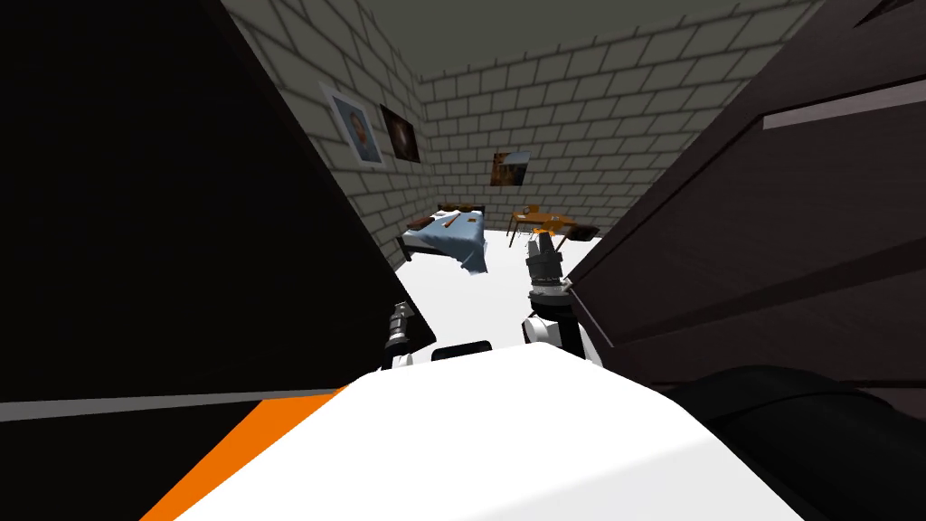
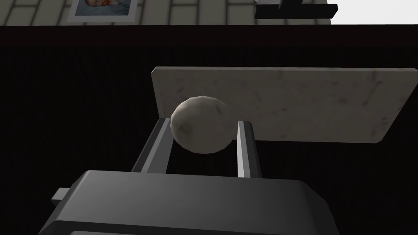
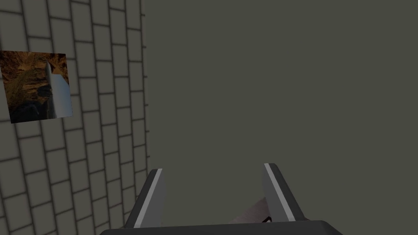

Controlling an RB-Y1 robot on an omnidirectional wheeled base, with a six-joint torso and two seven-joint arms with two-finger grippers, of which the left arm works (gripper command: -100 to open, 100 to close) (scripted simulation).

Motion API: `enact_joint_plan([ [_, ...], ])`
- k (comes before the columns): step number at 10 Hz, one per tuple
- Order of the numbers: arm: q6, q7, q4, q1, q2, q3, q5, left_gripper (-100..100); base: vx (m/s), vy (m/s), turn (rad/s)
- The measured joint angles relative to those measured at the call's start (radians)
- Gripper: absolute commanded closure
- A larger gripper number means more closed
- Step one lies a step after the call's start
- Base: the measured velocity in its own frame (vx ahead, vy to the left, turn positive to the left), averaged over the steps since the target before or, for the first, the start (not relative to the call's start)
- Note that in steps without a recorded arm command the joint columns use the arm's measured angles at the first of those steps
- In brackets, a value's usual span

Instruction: Push the door open

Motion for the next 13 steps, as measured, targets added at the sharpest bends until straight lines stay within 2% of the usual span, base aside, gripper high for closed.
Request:
enact_joint_plan([
  [2, -0.012, -0.006, 0.014, -0.008, -0.002, 0.023, 0.01, 100, 0.196, -0.064, 0.061],
  [5, 0.001, -0.02, 0.007, -0.01, -0.006, 0.06, 0.027, 100, 0.198, -0.031, 0.057],
  [8, -0.009, -0.029, 0.024, -0.016, -0.008, 0.093, 0.041, 100, 0.166, -0.036, 0.057],
  [13, -0.009, -0.037, 0.029, -0.011, -0.004, 0.126, 0.061, 100, 0.175, -0.006, 0.045],
])
